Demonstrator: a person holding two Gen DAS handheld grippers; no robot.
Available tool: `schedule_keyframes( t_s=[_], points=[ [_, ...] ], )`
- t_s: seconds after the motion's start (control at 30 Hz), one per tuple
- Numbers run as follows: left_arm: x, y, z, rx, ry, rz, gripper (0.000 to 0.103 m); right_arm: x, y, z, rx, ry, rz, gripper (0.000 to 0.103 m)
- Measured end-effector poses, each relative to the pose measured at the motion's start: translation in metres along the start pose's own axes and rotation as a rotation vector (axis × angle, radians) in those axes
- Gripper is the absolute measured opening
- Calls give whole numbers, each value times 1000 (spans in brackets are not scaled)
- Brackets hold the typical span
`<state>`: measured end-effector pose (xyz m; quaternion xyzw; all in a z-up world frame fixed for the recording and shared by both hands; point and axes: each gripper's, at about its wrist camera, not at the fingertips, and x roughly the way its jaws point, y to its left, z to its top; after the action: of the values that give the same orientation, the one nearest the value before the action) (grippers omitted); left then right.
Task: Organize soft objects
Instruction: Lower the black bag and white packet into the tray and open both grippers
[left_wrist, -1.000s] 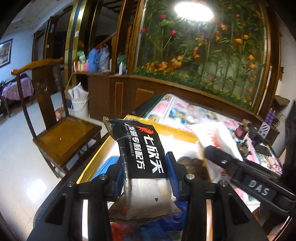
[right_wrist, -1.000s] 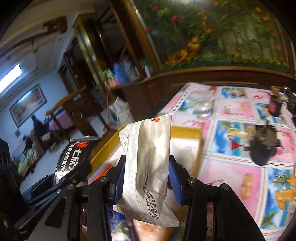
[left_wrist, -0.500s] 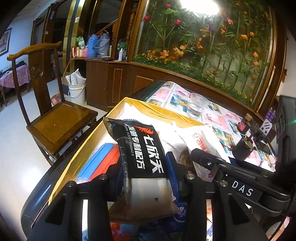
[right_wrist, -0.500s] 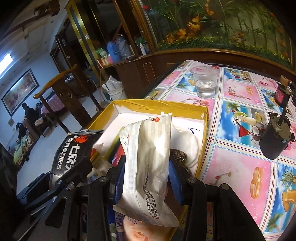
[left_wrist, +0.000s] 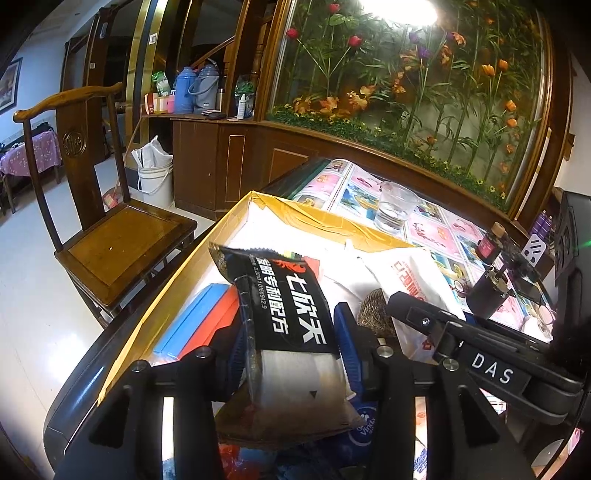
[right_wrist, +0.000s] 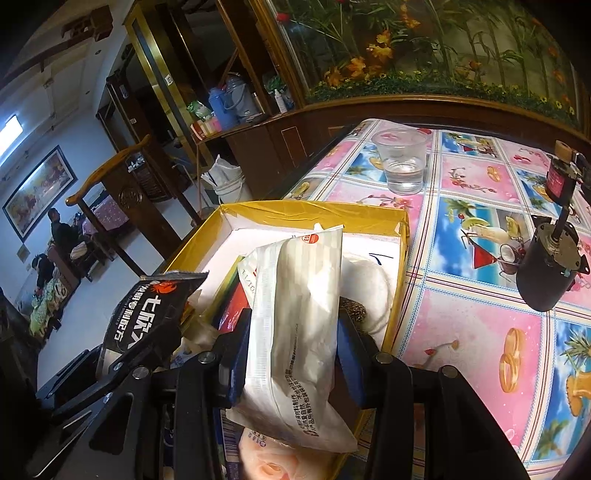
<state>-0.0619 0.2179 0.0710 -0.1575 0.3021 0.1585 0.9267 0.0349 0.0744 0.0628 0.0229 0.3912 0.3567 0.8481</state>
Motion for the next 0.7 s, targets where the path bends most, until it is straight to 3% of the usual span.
schedule_keyframes(
  t_s=[0.4,0.7],
  points=[
    [2,0,-1,-6,4,-2,60,-1,-1,-1,13,-3,15,49],
    [-3,7,-1,-34,-2,-7,70,-4,-4,0,28,-14,17,68]
  ],
)
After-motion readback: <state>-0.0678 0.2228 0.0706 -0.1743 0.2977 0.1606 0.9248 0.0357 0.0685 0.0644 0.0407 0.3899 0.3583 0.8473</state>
